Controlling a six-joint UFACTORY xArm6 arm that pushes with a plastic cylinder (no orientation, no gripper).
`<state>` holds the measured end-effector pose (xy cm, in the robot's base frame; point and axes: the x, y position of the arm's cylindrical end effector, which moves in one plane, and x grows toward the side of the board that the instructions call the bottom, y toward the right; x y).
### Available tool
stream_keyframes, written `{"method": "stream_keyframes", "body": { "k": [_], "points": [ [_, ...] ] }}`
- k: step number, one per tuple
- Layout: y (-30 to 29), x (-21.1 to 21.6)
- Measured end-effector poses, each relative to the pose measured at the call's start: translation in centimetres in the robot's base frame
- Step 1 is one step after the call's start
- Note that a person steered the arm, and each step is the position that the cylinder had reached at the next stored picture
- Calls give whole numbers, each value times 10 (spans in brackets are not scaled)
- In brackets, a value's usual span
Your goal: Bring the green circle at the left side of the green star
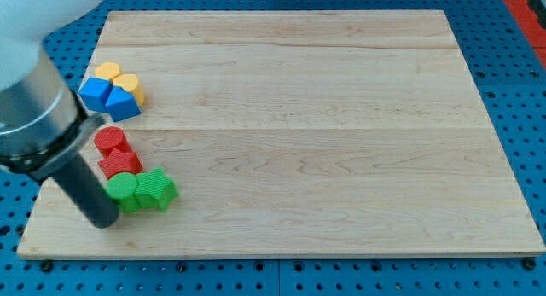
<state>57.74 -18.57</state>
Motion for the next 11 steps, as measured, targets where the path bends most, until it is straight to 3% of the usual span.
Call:
{"method": "stream_keyframes", "body": {
  "k": [3,4,9,11],
  "points": [
    [126,-44],
    [136,17],
    [16,-13],
    [48,-41]
  ]
}}
